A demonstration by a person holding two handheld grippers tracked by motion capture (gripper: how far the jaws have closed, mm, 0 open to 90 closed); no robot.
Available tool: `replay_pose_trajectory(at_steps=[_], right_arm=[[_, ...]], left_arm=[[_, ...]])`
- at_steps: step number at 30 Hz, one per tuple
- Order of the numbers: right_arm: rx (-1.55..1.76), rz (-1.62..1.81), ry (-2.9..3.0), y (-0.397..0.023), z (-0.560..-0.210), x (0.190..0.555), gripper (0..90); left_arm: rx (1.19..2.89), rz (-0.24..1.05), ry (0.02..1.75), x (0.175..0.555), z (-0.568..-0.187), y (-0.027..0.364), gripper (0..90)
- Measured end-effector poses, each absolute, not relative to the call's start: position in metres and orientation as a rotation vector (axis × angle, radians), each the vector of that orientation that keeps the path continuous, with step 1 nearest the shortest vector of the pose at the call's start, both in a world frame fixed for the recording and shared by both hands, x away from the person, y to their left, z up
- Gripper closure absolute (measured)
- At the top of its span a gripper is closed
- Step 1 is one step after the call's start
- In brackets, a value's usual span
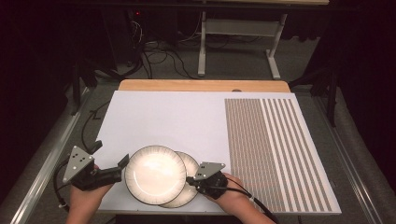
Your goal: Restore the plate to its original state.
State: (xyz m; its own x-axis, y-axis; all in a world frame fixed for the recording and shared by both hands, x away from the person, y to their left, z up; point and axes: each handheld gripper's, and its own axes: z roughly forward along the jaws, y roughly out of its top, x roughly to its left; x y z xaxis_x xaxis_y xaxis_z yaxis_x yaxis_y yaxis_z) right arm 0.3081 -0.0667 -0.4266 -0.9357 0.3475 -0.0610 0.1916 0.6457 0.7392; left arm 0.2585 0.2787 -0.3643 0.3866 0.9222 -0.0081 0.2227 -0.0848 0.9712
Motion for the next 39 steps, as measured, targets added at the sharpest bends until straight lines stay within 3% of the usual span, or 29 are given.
replay_pose_trajectory(at_steps=[39], right_arm=[[0.495, 1.204, 2.620, -0.078, -0.416, 0.311, 90.0]], left_arm=[[1.592, 0.807, 1.059, 0.260, -0.366, 0.278, 0.4]])
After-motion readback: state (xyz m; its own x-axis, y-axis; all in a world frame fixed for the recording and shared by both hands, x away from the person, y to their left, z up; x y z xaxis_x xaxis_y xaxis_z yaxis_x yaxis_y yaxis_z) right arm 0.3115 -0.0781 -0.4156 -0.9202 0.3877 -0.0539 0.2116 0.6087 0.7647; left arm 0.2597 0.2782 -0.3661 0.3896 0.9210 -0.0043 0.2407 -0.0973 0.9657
